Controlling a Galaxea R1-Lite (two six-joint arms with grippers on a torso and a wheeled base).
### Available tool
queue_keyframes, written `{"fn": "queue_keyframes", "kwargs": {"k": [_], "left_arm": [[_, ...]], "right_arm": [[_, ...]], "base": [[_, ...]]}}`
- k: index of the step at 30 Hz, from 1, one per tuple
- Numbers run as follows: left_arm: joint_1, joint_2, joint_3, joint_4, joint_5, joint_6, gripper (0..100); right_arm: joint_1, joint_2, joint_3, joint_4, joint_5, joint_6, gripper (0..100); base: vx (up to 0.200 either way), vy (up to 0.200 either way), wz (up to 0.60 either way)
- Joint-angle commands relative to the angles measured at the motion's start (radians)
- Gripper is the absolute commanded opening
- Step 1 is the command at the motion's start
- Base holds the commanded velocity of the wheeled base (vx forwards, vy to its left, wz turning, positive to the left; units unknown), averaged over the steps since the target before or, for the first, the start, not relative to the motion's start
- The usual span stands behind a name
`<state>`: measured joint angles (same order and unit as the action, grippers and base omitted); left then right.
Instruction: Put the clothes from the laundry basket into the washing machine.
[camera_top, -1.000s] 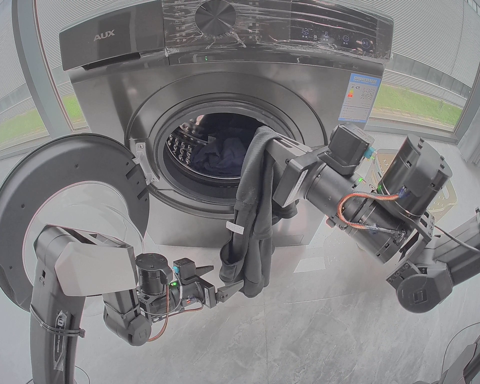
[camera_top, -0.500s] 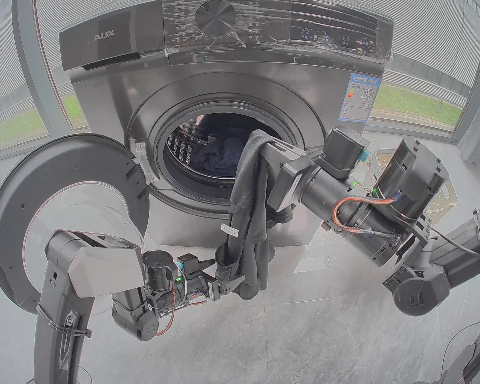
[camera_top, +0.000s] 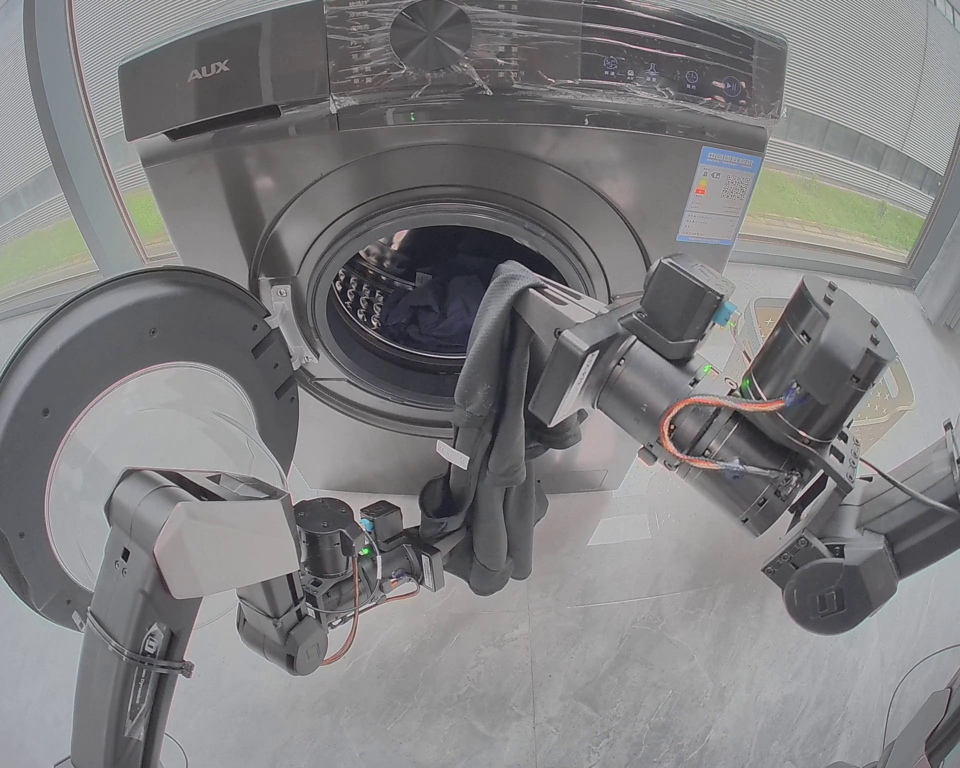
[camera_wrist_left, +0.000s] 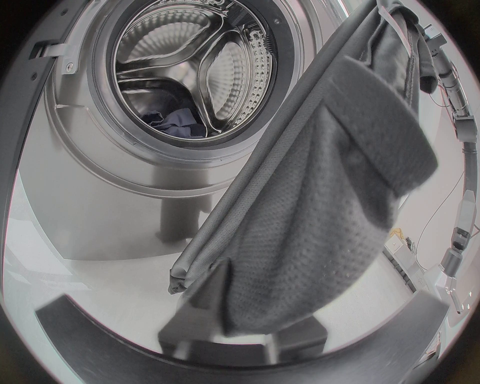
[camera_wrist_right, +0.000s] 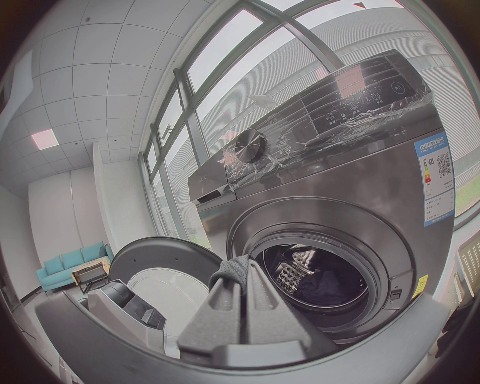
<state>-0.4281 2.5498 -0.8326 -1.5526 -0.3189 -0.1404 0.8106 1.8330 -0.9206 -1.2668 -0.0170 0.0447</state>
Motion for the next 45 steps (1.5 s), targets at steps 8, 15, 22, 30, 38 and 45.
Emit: {"fn": "queue_keyframes", "kwargs": {"k": [8, 15, 22, 30, 38, 45], "left_arm": [[0.012, -0.033, -0.005, -0.012, 0.004, 0.001, 0], [0.043, -0.238, 0.086, -0.012, 0.027, 0.002, 0], [0.068, -0.497, 0.248, -0.011, 0.023, -0.002, 0], [0.106, -0.730, 0.345, -0.006, 0.018, -0.048, 0], [0.137, -0.803, 0.306, -0.006, 0.015, -0.051, 0], [0.135, -0.810, 0.234, -0.006, 0.024, -0.061, 0]], "right_arm": [[-0.021, -0.001, 0.022, -0.011, -0.001, 0.003, 0], [-0.108, -0.009, 0.115, -0.043, -0.032, 0.006, 0], [-0.151, -0.057, 0.226, -0.098, -0.021, 0.018, 0], [-0.265, -0.058, 0.319, -0.226, 0.042, 0.055, 0], [-0.268, -0.058, 0.321, -0.243, 0.042, 0.058, 0], [-0.278, -0.057, 0.318, -0.244, 0.038, 0.067, 0]], "base": [[0.000, 0.000, 0.00], [0.000, 0.000, 0.00], [0.000, 0.000, 0.00], [0.000, 0.000, 0.00], [0.000, 0.000, 0.00], [0.000, 0.000, 0.00]]}}
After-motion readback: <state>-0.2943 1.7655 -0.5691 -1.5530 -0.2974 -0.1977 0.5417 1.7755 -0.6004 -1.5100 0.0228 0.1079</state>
